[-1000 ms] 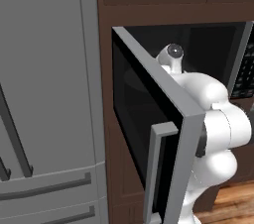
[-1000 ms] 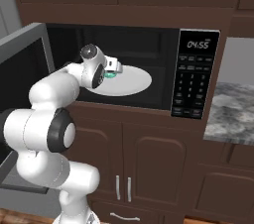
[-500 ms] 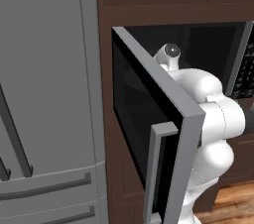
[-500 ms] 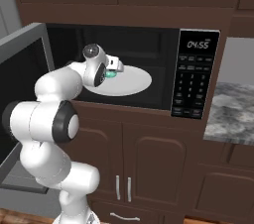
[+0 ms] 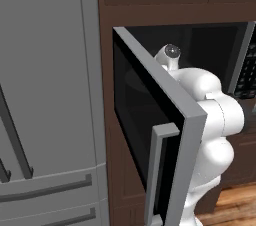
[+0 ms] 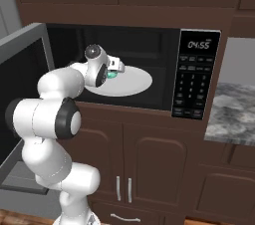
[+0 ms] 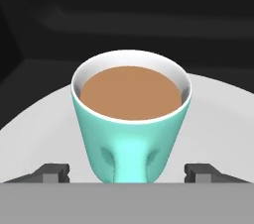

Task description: Pick the cup of tea, navigate to the dining table, and place it on the saucer.

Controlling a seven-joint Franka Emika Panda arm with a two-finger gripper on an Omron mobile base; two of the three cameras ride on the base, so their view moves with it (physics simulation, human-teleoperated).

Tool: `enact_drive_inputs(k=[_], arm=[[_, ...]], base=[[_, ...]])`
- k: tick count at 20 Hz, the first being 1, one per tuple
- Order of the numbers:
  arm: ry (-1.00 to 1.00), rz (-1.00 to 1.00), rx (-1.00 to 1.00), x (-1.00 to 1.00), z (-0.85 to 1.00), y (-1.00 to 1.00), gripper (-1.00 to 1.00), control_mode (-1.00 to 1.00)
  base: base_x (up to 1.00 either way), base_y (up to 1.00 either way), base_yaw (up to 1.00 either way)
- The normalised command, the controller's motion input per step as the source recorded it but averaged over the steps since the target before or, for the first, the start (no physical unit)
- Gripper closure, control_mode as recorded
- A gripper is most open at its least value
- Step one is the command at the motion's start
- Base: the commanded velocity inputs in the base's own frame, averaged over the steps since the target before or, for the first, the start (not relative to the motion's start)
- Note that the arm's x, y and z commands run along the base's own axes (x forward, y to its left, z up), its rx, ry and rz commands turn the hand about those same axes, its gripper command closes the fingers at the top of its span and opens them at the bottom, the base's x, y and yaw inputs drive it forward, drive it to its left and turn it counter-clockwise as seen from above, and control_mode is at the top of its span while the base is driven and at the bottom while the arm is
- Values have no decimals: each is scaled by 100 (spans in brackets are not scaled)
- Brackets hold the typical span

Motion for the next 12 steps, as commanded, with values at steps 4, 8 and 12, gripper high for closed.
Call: enact_drive_inputs(k=[4,8,12], arm=[[0,0,0,0,0,0,100,-100],[0,0,0,0,0,0,100,-100],[0,0,0,0,0,0,100,-100]], base=[[0,0,0],[0,0,0],[0,0,0]])
